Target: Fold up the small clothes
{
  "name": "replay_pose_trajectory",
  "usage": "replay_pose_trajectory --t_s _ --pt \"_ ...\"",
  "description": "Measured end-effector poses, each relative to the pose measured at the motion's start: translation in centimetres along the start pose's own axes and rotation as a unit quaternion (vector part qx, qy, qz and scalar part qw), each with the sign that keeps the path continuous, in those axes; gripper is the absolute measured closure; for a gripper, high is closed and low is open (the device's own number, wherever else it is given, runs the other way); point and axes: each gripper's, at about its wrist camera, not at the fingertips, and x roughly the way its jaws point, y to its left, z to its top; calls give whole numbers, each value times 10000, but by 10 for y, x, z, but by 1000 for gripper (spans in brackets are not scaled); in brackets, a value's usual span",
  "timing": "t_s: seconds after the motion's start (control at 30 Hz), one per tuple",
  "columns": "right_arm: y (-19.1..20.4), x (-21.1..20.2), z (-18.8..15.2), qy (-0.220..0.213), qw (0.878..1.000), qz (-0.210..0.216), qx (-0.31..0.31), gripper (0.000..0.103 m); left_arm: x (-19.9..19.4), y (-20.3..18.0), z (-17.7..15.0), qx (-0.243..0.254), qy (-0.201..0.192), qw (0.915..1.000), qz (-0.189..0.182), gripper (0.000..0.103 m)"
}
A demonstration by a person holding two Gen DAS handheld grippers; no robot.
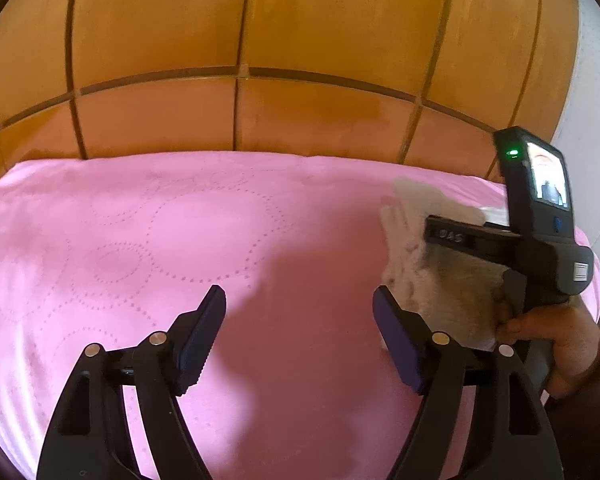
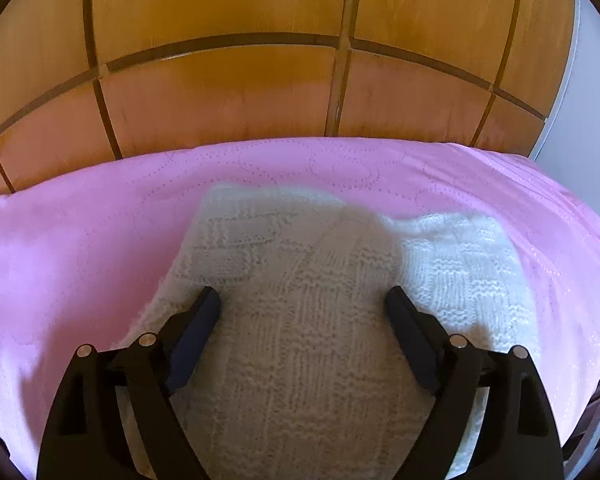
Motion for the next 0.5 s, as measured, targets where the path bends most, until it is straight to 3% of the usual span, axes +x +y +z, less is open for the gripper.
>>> replay_pose_trajectory --t_s 0.17,0.23,0.33,0.4,0.5 --pt "-11 -32 -6 -362 9986 180 328 13 -5 5 -5 4 -22 10000 92 27" --pt "-11 -51 -14 -510 9976 204 432 8 -9 5 -7 33 -64 9999 151 21" --pt "-15 -93 -39 -738 9950 17 671 2 -13 7 -13 27 -87 9996 259 21" --pt "-16 -101 -48 -742 9947 -13 707 2 -15 9 -18 23 -72 9995 318 13" --pt "-20 -124 -85 -767 9919 -505 873 2 -21 8 -28 59 -93 9993 366 13"
